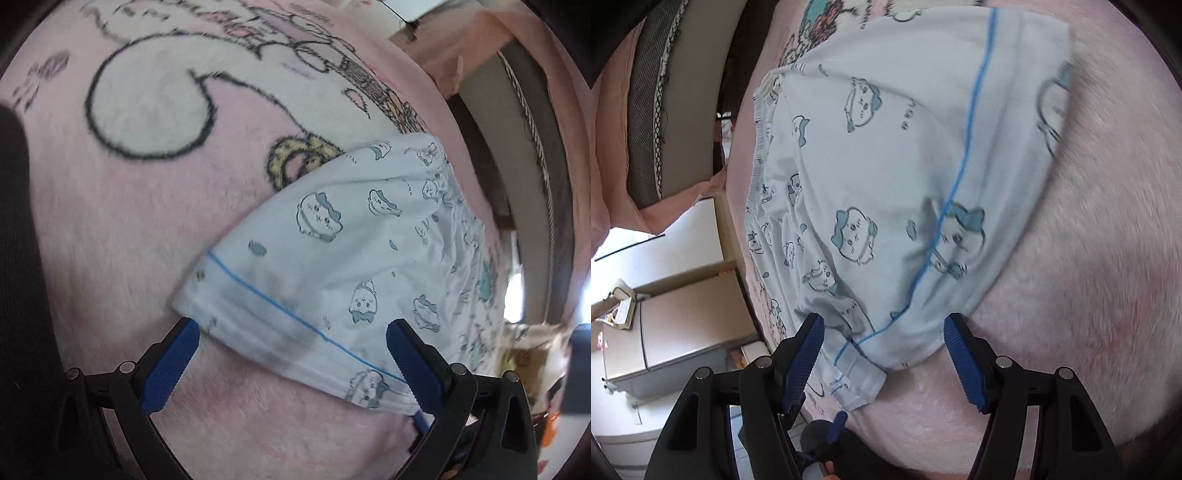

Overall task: Fold clothes
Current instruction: 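Move both grippers to the blue-piped edge of the folded pants, then close both grippers on the blue-piped edge of the pants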

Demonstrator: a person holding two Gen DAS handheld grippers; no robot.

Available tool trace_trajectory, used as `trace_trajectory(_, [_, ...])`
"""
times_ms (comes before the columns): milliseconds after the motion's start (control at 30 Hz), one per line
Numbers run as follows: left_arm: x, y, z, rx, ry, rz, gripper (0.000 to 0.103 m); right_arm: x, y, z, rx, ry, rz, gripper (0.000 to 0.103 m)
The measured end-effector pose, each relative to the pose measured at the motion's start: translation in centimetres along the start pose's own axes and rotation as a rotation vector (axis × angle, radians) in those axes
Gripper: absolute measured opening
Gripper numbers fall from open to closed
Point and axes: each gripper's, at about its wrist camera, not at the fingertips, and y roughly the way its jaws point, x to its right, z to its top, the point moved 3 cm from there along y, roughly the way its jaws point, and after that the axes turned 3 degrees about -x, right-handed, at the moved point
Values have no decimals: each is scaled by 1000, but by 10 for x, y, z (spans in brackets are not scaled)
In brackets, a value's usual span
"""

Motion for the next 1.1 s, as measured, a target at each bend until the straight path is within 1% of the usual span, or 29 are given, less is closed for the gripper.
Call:
trace_trajectory(33, [-2, 1, -3, 1, -24, -15, 103, 1, 2, -4, -3, 0, -2, 67])
trace_trajectory(67, [-2, 3, -5, -8, -45, -49, 103, 2, 5, -8, -6, 0, -4, 67])
trace_trajectory(100, [1, 8, -7, -25, -49, -69, 103, 3, 7, -12, -9, 0, -5, 67])
trace_trajectory(133, [5, 13, -8, -43, -47, -80, 103, 3, 8, -14, -10, -5, -9, 67])
trace_trajectory(167, [9, 16, -9, -53, -41, -69, 103, 2, 9, -14, -8, -14, -13, 67])
trace_trajectory(233, [18, 16, -13, -38, -5, -55, 103, -1, 9, -14, -5, -27, -18, 69])
trace_trajectory(267, [21, 18, -14, -40, 10, -60, 103, -1, 10, -13, -1, -24, -11, 69])
trace_trajectory(300, [24, 18, -15, -48, 16, -71, 103, -1, 11, -13, 4, -17, -2, 69])
trace_trajectory(367, [30, 21, -18, -62, 16, -118, 103, 0, 9, -11, 18, -6, 19, 69])
trace_trajectory(400, [32, 23, -18, -64, 17, -124, 103, -1, 10, -9, 21, -7, 21, 69])
trace_trajectory(533, [35, 26, -17, -59, 17, -110, 103, -5, 9, -6, 40, -35, 11, 69])
trace_trajectory(600, [35, 26, -14, -52, 9, -116, 103, -8, 8, -3, 58, -58, 14, 69])
trace_trajectory(733, [37, 29, -7, -32, -4, -109, 103, -12, 8, 1, 83, -86, -21, 69])
trace_trajectory(833, [35, 29, -8, -7, -13, -117, 103, -18, 11, -2, 91, -144, -45, 69])
trace_trajectory(900, [34, 27, -10, 10, -8, -126, 103, -19, 11, -3, 86, -175, -31, 76])
trace_trajectory(933, [34, 27, -11, 17, -8, -130, 103, -20, 12, -4, 84, -190, -25, 84])
trace_trajectory(967, [34, 27, -12, 23, -9, -133, 103, -21, 12, -4, 81, -200, -19, 89])
trace_trajectory(1033, [35, 28, -12, 28, -13, -135, 103, -23, 14, -4, 75, -211, -19, 90])
trace_trajectory(1100, [36, 28, -12, 29, -13, -131, 103, -27, 16, -5, 66, -231, -43, 90])
